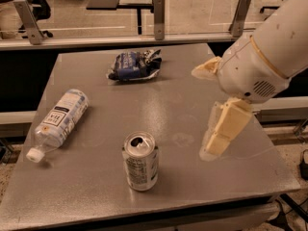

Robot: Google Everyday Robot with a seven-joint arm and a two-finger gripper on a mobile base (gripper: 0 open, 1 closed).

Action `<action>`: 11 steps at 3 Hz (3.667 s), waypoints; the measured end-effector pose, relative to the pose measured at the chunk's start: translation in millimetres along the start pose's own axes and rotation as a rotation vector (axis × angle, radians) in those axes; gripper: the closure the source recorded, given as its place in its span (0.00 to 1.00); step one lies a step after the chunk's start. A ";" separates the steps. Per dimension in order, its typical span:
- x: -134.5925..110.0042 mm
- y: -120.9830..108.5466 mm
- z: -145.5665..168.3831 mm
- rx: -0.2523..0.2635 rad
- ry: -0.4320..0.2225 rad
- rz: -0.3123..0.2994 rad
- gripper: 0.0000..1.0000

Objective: Move 7up can near blue chip bag

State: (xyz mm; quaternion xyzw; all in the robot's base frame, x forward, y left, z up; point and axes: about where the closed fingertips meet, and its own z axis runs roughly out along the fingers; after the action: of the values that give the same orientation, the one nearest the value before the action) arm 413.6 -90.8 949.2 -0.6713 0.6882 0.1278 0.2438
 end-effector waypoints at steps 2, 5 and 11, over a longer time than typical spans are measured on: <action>-47.8 36.9 62.6 -0.105 -0.138 -0.114 0.00; -69.5 59.2 94.8 -0.184 -0.205 -0.170 0.09; -109.5 -124.5 84.2 -0.016 -0.242 0.006 1.00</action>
Offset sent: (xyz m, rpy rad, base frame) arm -0.0367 0.1020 -0.0545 0.1608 0.0555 0.2427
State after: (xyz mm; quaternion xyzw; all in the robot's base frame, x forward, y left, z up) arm 548.0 37.6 952.2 -0.6508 0.6547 0.2139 0.3194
